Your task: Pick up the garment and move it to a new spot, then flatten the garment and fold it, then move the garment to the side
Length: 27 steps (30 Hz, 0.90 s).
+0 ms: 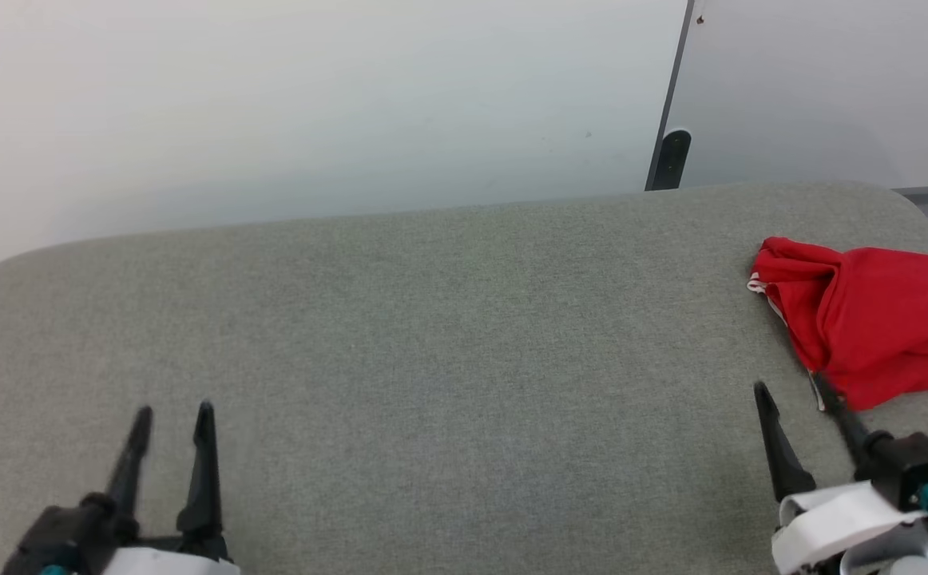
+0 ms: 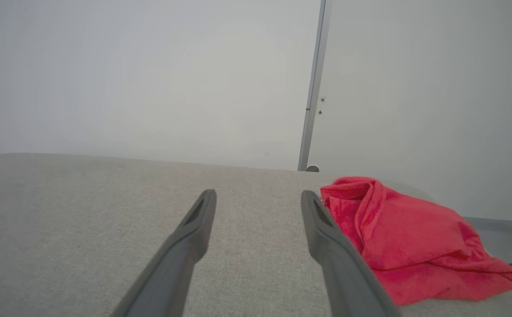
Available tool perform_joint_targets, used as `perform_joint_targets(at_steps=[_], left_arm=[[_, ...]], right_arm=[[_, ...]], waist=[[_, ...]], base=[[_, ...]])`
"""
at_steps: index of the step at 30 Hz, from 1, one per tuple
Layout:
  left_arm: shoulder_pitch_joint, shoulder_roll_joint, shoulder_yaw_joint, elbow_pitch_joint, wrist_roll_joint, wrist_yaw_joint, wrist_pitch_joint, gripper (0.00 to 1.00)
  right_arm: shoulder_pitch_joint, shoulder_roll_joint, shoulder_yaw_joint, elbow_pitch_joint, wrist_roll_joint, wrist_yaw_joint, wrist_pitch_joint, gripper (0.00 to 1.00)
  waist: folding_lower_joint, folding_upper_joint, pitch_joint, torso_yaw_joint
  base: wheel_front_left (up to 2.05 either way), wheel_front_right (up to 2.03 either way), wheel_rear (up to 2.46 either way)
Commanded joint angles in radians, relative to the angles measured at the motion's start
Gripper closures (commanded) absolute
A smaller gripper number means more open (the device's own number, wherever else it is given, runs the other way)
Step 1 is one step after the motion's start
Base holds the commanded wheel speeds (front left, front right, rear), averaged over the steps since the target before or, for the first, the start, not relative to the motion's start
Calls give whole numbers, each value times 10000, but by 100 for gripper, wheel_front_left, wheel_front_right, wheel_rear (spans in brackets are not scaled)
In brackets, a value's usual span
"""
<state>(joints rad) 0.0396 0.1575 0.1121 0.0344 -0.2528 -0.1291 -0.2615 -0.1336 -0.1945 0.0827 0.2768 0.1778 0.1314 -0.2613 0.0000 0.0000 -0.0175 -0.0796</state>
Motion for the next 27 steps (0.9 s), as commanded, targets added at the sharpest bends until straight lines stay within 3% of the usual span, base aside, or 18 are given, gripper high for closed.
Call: perform_joint_targets(at_steps=[1,6,27], left_arm=[[1,-28,-17,94,-29,2,15,100],[307,-288,-113,638,-33,4,75,100],[-202,-492,-65,1019,-3669,-2,1066,100]], right_arm=[[29,22,0,77,24,0,23,100],[492,187,45,581,10,0,77,100],[399,521,-510,321,3854,-2,1067,100]], waist=[[0,0,0,1],[0,0,0,1],[0,0,35,135]], base=[[0,0,0],[0,0,0],[0,0,0]])
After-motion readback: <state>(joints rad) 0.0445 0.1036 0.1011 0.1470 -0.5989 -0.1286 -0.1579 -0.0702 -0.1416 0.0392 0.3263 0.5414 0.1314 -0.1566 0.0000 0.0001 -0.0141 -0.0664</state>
